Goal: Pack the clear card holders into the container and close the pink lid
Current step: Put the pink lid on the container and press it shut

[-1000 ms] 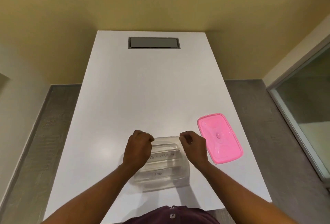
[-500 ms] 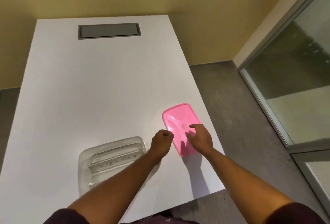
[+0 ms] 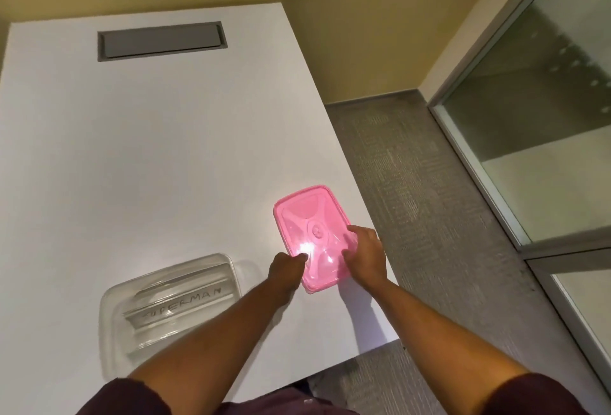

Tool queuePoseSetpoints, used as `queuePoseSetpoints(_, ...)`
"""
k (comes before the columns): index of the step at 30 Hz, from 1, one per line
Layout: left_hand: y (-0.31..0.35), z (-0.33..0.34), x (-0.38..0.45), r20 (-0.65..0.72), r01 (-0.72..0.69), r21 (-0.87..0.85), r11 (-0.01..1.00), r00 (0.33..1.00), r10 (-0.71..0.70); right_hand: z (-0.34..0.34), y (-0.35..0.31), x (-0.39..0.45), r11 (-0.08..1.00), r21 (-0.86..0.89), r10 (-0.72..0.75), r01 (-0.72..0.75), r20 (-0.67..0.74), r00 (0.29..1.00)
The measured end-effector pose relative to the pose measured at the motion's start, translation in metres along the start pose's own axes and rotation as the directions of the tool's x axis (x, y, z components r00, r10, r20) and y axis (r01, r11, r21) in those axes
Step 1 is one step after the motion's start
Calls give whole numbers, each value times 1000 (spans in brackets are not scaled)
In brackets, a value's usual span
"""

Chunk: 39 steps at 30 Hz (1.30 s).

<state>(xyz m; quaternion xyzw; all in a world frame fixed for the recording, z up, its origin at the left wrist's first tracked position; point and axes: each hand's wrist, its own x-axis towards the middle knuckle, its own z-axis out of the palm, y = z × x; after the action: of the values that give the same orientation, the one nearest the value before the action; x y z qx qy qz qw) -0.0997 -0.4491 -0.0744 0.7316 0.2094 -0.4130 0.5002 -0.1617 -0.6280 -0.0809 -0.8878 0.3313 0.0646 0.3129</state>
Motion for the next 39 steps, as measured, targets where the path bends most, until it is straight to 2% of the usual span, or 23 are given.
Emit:
queuePoseSetpoints(3, 3, -7, -5, -38, -11, 50, 999, 999, 12, -10, -8, 0, 989, 124, 97, -87, -83, 992)
queuePoseSetpoints(6, 4, -23, -15, -65, -47, 97, 994, 996, 53, -21, -19, -3, 943, 293, 183, -161, -51, 982)
queuePoseSetpoints(9, 7, -46, -30, -106, -119, 70, 990, 986, 126, -35, -47, -10, 781, 589, 220, -209, 55, 974)
queuePoseSetpoints(11, 14, -62, -46, -103, -176, -4, 984, 979, 174, -46, -77, -20, 709, 682, 151, -182, 106, 983)
queuePoseSetpoints(13, 21, -83, -60, -96, -216, -76, 974, 973, 208, -52, -115, -34, 697, 709, 26, -110, 129, 991)
queuePoseSetpoints(16, 26, -120, -75, -104, -199, -153, 968, 977, 185, -40, -165, -55, 735, 676, -127, 49, 66, 990)
queuePoseSetpoints(18, 25, -151, -79, -97, -160, -309, 938, 986, 136, -23, -193, -71, 781, 586, -255, 216, -16, 967)
queuePoseSetpoints(20, 21, -189, -84, -52, -109, -597, 795, 994, 97, -4, -212, -88, 790, 433, -422, 433, -129, 898)
queuePoseSetpoints(22, 13, -228, -90, -16, -57, -830, 555, 997, 78, 15, -219, -104, 742, 192, -613, 643, -195, 765)
queuePoseSetpoints(23, 7, -249, -91, -2, -37, -892, 450, 997, 77, 23, -221, -113, 696, 73, -692, 715, -198, 694)
queuePoseSetpoints(25, -8, -293, -92, 42, 8, -938, 348, 995, 89, 36, -221, -125, 579, -97, -810, 810, -183, 557)
queuePoseSetpoints(26, -16, -311, -92, 79, 37, -933, 357, 992, 102, 42, -220, -129, 522, -142, -850, 841, -169, 499)
queuePoseSetpoints(28, -31, -337, -95, 112, 62, -890, 452, 990, 85, 54, -218, -139, 421, -189, -907, 887, -116, 405)
queuePoseSetpoints(30, -43, -348, -99, 68, 25, -840, 541, 996, 59, 63, -217, -146, 365, -190, -930, 911, -36, 365)
queuePoseSetpoints(32, -51, -347, -102, 0, -37, -812, 582, 998, 65, 65, -214, -148, 364, -163, -925, 917, 53, 376)
queuePoseSetpoints(35, -64, -344, -103, -73, -103, -821, 561, 994, 76, 65, -205, -147, 439, -44, -872, 897, 221, 437)
queuePoseSetpoints(37, -72, -341, -101, -108, -144, -808, 572, 989, 97, 66, -199, -147, 594, 47, -769, 803, 327, 549)
queuePoseSetpoints(39, -77, -336, -105, -138, -198, -772, 604, 980, 145, 68, -195, -146, 791, 151, -601, 593, 379, 704)
